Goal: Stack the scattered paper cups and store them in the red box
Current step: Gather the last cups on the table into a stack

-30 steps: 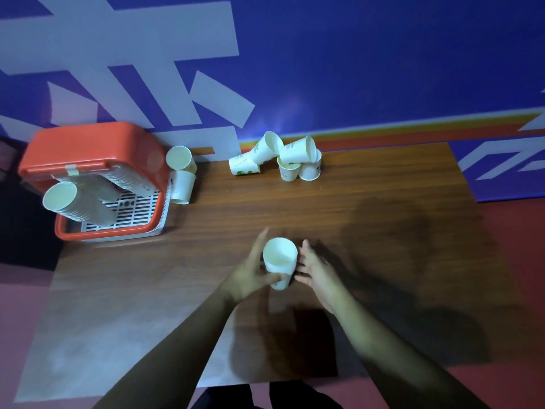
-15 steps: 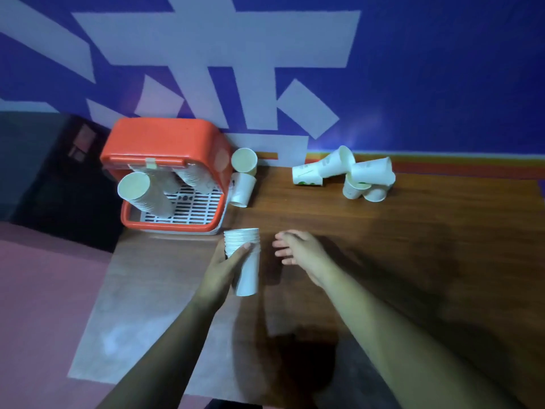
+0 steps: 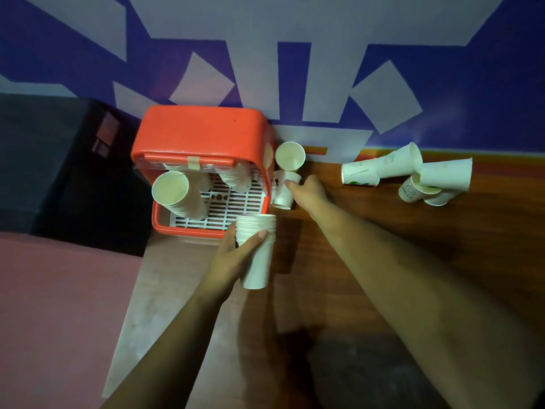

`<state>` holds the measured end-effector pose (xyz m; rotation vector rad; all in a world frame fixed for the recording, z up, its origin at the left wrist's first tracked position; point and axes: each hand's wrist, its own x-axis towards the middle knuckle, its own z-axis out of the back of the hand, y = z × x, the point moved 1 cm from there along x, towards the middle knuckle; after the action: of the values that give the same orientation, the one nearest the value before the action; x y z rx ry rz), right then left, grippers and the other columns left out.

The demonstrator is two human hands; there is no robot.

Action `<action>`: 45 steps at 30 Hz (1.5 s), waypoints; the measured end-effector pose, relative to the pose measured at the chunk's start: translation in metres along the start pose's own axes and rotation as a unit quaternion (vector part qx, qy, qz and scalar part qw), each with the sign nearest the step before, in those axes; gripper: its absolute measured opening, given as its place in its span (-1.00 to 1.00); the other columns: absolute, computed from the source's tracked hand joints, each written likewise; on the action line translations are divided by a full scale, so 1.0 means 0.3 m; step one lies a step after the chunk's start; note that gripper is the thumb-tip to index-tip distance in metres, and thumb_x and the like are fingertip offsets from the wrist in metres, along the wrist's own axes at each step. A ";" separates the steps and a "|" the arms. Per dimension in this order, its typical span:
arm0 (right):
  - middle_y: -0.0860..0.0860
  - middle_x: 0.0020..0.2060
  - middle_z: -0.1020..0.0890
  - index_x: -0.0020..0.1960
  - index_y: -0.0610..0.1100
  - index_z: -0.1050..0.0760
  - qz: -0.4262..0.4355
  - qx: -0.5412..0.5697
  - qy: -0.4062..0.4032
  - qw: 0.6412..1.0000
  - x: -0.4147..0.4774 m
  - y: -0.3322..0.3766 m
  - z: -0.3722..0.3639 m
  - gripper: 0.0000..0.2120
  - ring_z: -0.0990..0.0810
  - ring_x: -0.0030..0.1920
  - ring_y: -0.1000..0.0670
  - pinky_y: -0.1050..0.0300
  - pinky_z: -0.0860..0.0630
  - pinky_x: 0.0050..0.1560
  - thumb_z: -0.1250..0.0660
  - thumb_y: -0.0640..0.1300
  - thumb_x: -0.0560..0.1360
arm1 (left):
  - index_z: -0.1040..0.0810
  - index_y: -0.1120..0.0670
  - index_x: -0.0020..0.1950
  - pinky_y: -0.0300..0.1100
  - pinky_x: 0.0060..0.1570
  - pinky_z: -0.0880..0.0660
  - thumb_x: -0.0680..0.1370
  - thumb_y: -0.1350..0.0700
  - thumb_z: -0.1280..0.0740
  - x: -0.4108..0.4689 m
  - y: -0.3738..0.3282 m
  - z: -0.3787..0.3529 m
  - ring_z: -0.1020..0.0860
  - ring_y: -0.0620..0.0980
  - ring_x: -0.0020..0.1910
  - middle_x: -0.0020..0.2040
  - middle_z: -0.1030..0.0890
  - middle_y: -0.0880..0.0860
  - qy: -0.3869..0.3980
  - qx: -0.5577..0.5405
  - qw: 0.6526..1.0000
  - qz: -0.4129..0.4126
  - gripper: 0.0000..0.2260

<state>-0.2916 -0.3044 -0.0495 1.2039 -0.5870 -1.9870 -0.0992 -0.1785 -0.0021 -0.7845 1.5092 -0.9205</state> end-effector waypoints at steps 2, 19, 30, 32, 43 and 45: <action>-0.16 0.27 -0.55 0.38 -0.25 -0.32 -0.006 0.010 -0.003 1.000 0.026 -0.009 -0.038 -0.39 -0.56 0.22 -0.19 0.10 -0.43 -0.01 -0.40 0.09 0.51 | -0.52 -0.01 0.32 0.00 0.19 -0.58 0.38 -0.17 -0.50 0.016 -0.001 0.023 -0.66 0.01 0.17 0.18 -0.69 0.02 0.010 0.004 1.000 0.002 -0.44; -0.07 0.22 -0.60 0.35 0.01 -0.42 0.040 0.368 0.006 0.929 -0.208 -0.174 0.212 -0.43 -0.62 0.20 -0.07 -0.11 -0.58 0.18 -0.50 -0.12 0.38 | -0.50 0.04 0.21 -0.37 -0.29 -0.53 0.50 0.09 -0.53 0.056 -0.018 -0.073 -0.64 -0.28 -0.22 -0.06 -0.65 -0.05 0.102 0.147 0.984 0.010 -0.66; 0.06 0.41 -0.44 0.42 0.21 -0.37 0.102 0.092 0.050 0.989 -0.417 -0.191 0.375 -0.49 -0.41 0.37 0.06 0.05 -0.41 0.32 -0.36 0.15 0.48 | -0.45 -0.07 0.34 -0.20 -0.04 -0.62 0.46 -0.06 -0.54 0.082 -0.085 -0.327 -0.66 -0.11 0.07 0.14 -0.62 -0.08 0.155 0.155 0.975 -0.038 -0.50; 0.11 0.51 -0.29 0.52 0.17 -0.25 0.089 0.040 0.083 0.992 -0.417 -0.202 0.361 -0.48 -0.25 0.48 0.07 0.12 -0.22 0.39 -0.19 0.22 0.59 | -0.43 -0.06 0.38 -0.20 0.04 -0.60 0.45 -0.10 -0.54 0.092 -0.082 -0.317 -0.62 -0.16 0.10 0.17 -0.60 -0.12 0.136 0.170 0.975 -0.047 -0.44; -0.02 0.36 -0.47 0.43 -0.04 -0.39 0.183 -0.103 0.001 0.978 -0.137 0.006 0.205 -0.58 -0.52 0.28 -0.04 0.07 -0.49 0.26 -0.30 0.00 0.59 | -0.51 -0.04 0.26 -0.32 -0.11 -0.56 0.49 0.02 -0.53 0.078 -0.042 -0.096 -0.65 -0.09 0.06 0.11 -0.65 -0.01 0.055 0.120 0.991 -0.009 -0.61; -0.06 0.35 -0.44 0.44 -0.04 -0.38 0.244 -0.176 -0.042 0.953 -0.061 0.045 0.154 -0.54 -0.51 0.27 -0.07 0.08 -0.48 0.27 -0.34 -0.10 0.56 | -0.51 -0.03 0.25 -0.34 -0.14 -0.54 0.49 0.06 -0.52 0.073 -0.034 -0.060 -0.64 -0.15 0.01 0.09 -0.65 -0.01 0.041 0.109 0.993 -0.001 -0.63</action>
<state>-0.3224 -0.2983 -0.0087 0.6783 -0.4883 -1.6325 -0.1202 -0.2002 -0.0025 -0.5962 1.4490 -1.1079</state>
